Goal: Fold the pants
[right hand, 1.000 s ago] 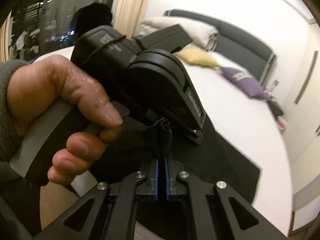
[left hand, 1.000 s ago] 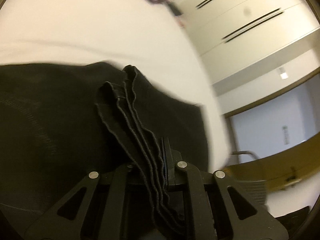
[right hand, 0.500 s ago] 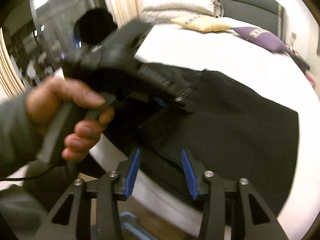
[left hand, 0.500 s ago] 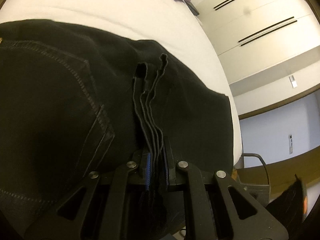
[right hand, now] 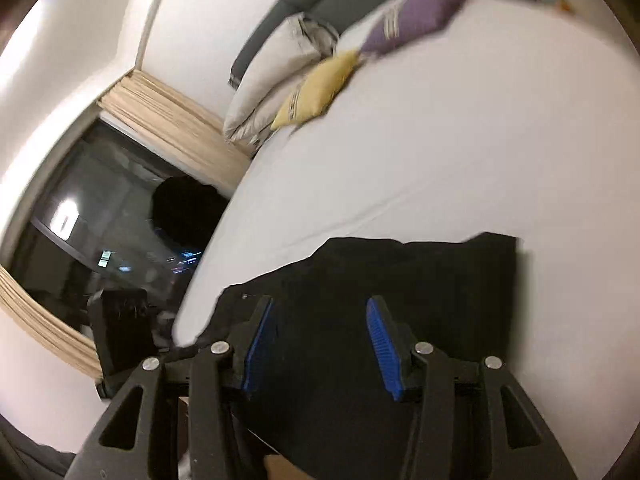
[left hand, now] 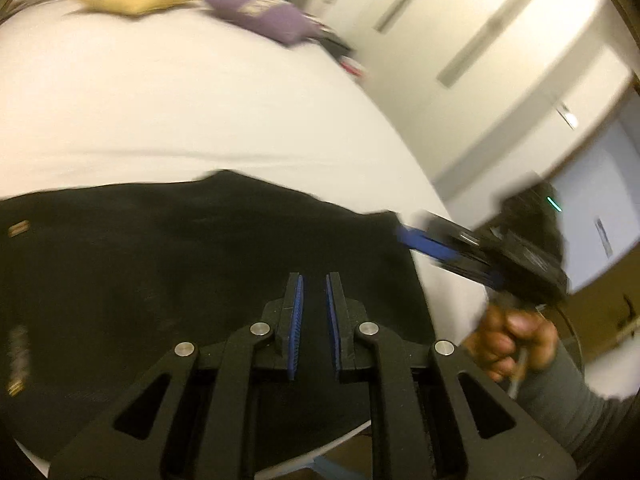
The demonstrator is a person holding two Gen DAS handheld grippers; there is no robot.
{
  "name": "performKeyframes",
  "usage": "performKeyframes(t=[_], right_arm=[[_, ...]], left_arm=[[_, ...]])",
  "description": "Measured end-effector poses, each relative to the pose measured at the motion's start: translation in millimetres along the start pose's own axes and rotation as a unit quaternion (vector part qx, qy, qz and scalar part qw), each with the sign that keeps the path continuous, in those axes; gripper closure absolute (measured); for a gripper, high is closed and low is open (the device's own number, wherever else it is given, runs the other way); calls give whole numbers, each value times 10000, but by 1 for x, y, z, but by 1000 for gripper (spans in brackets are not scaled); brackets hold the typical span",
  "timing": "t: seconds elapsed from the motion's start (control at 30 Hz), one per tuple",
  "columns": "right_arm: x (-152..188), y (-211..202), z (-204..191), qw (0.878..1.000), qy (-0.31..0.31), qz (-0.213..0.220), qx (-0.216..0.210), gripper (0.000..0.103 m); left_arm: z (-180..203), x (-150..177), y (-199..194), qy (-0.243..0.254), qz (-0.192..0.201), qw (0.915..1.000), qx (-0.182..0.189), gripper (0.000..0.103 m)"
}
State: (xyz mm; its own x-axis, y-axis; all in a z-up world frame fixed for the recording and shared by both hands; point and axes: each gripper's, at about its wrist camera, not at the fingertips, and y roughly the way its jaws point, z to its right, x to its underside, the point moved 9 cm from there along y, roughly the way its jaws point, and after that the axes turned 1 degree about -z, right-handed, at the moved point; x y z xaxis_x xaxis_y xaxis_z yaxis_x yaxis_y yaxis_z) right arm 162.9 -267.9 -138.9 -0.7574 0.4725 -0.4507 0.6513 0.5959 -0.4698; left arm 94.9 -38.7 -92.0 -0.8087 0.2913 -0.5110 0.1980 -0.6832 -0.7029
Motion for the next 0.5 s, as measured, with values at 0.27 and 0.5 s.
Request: performKeyframes(t=[0.27, 0.5], right_arm=[[-23, 15, 88, 9946, 641, 169, 796, 67], [24, -24, 11, 9969, 407, 213, -646, 50]], left_arm=[[-23, 53, 49, -324, -502, 9982, 38, 92], [-12, 61, 7, -92, -235, 9996, 129, 92]])
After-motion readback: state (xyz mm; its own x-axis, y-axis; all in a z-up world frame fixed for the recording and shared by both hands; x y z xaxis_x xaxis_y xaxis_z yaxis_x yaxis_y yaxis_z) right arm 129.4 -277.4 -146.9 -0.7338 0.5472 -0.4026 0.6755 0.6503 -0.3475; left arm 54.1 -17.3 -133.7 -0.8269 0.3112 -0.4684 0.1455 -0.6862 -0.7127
